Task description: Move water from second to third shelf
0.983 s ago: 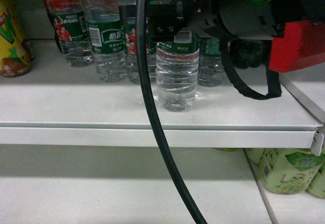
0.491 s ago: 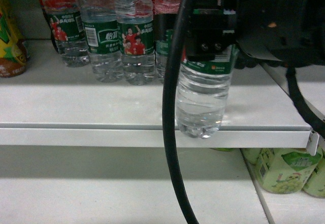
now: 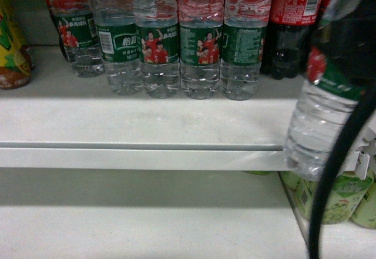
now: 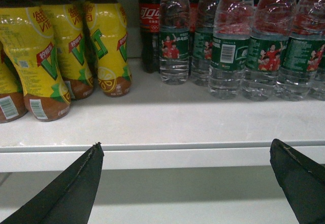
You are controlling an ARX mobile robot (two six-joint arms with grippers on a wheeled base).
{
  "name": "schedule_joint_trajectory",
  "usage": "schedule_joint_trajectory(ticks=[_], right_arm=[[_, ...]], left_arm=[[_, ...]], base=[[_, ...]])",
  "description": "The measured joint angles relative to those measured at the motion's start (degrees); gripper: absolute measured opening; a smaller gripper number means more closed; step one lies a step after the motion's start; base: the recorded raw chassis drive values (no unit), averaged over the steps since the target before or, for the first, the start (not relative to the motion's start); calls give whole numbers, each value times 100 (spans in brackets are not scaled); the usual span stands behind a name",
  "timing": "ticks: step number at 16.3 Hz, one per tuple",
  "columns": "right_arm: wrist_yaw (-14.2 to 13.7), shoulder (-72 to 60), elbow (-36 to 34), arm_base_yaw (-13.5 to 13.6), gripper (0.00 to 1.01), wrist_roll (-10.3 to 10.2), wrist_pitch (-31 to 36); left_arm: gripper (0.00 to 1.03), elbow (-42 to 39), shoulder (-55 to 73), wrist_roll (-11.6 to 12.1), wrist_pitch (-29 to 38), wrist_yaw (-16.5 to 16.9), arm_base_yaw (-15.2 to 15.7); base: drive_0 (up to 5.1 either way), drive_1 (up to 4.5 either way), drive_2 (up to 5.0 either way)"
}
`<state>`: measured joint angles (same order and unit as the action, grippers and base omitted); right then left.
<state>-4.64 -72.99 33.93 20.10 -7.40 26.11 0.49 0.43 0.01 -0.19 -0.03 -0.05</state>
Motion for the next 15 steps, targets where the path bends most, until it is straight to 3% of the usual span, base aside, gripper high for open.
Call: schedule_joint_trajectory(ticks=[3,8,11,13,15], right_arm=[[0,173,-50,-149,44,-2,-66],[308,1386,-350,-1128,44,15,-870],[295,2105,-525,-1521,44,57,-1296],[448,2590,-597,-1843,44,44,-1561],[516,3005,-662,-1974,44,-7,-1902]], left_arm=[[98,0,0,0,-2,0,0],[98,0,0,0,-2,0,0],[98,0,0,-2,0,0,0],[98,0,0,-2,0,0,0],[98,0,0,-2,0,0,0]], base=[[0,0,0],[0,0,0],[0,0,0],[0,0,0],[0,0,0]])
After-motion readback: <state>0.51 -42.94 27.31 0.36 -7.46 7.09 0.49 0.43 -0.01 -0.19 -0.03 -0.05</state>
